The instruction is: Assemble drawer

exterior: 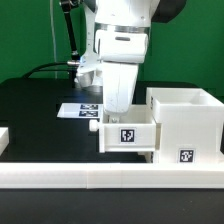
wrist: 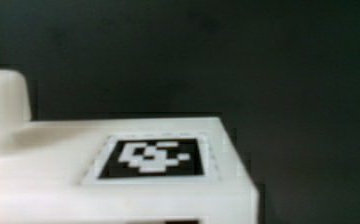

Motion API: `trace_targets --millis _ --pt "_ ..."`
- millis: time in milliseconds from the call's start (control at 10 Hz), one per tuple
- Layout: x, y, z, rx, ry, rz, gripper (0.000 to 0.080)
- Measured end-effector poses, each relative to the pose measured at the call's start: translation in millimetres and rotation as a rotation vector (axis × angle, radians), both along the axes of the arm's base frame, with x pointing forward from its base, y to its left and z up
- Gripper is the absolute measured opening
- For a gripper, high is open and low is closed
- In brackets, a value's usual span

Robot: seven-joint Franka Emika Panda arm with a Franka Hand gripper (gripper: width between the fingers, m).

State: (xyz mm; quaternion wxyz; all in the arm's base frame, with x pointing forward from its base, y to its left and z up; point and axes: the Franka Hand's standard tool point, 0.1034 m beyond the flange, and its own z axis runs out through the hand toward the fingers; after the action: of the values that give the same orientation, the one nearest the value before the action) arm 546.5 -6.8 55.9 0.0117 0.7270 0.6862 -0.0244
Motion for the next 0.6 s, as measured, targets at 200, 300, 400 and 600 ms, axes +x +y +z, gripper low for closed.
trace_targets --millis 200,300,400,600 --pt "-1.8 -0.1 -0.7 0.0 0.003 0.0 0.0042" --pt "-1.8 -0.5 -0.9 0.0 0.003 0.0 0.0042" --pt "-1.9 -0.8 -1.0 0.0 0.003 -0.001 0.0042" --pt "-2.2 5.8 -1.3 -0.006 0.003 0.027 0.0042"
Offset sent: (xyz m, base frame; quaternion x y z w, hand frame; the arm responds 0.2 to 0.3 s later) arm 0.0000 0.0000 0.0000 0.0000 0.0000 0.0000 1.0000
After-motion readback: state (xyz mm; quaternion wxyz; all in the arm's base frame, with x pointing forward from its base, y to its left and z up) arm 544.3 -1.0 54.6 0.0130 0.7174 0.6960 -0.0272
